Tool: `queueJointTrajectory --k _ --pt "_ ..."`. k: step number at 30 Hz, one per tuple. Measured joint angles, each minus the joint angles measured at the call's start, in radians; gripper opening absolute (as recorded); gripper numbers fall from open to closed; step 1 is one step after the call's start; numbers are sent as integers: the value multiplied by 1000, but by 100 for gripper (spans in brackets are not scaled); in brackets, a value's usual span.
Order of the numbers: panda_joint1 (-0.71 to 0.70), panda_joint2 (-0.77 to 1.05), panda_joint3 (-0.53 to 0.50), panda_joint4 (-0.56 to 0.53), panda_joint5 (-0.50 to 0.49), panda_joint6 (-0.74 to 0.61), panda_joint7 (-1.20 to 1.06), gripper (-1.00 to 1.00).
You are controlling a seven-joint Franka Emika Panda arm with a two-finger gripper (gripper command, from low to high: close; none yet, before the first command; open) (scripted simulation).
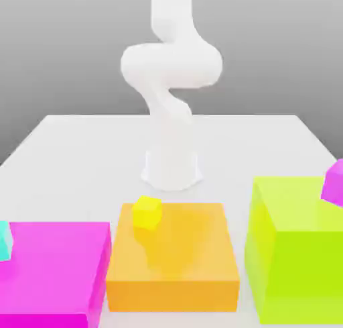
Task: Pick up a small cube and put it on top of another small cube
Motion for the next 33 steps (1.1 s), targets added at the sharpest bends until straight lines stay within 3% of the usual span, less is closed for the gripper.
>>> queueJointTrajectory --k 11,24,33 --pt "316 302 30 -30 125 -17 -402 0" --pt "644 657 133 -100 486 -54 -975 0" --pt "861 825 233 -363 584 -71 -720 0"
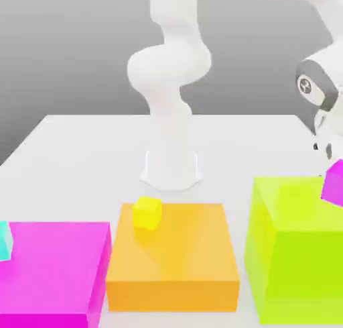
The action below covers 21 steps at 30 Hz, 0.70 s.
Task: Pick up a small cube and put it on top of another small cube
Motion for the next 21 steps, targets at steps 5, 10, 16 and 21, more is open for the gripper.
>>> queueJointTrajectory --k 5,10,16,21 --pt "67 39 50 -121 19 -2 177 0" --pt "61 36 2 -144 -58 104 394 0" --pt "39 16 -87 -148 -177 251 669 0" --pt "6 -5 -152 -150 -282 371 901 0"
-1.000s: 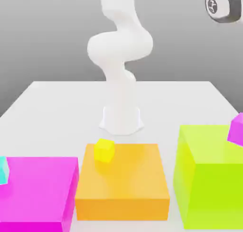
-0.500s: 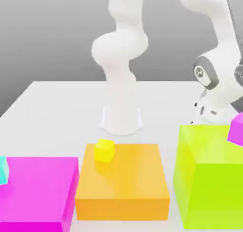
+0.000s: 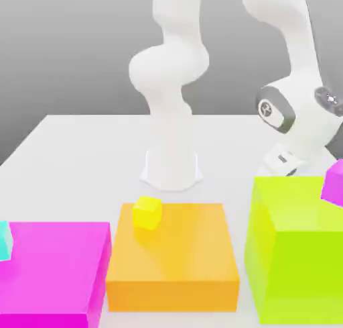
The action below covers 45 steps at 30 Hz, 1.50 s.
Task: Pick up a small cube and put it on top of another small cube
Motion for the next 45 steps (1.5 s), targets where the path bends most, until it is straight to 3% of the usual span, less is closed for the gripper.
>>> queueJointTrajectory --k 12,21,22,29,36,41,45 --pt "-119 -64 -121 -7 -277 269 571 0" --pt "-146 179 -70 3 -227 468 626 0" --pt "-150 206 -66 8 -226 489 625 -100" --pt "-152 207 -64 8 -228 492 627 -100" --pt "-134 -20 -95 -33 -285 310 670 -100" --pt "-48 -110 -44 113 -339 272 732 -100" --pt "-52 -159 -44 241 -359 150 781 -100"
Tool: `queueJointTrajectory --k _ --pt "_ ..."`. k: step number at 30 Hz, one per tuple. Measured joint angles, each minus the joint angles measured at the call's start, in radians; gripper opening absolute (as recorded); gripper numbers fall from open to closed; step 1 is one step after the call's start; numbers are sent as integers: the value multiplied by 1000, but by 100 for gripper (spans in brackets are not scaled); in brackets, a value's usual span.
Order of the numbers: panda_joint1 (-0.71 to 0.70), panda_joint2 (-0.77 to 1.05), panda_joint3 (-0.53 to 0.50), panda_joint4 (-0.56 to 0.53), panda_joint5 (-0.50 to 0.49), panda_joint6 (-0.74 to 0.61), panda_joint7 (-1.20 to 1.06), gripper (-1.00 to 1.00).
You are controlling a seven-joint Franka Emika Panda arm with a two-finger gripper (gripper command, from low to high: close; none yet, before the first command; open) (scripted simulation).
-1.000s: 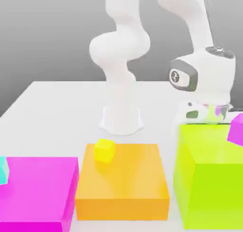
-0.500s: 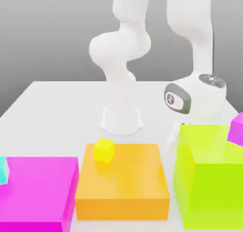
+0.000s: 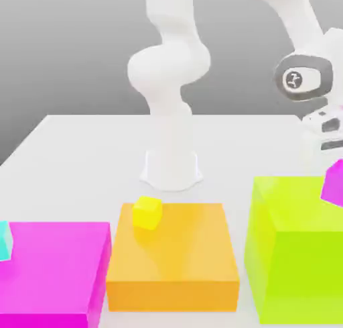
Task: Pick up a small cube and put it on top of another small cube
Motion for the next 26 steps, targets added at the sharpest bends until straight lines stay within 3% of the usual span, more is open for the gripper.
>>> queueJointTrajectory --k 16,20,21,26 --pt "-105 -98 -80 360 33 -669 134 -100" --pt "-126 -53 -103 286 44 -593 132 -100" --pt "-128 -40 -103 265 47 -561 130 100" --pt "-128 -40 -103 265 47 -561 130 100"
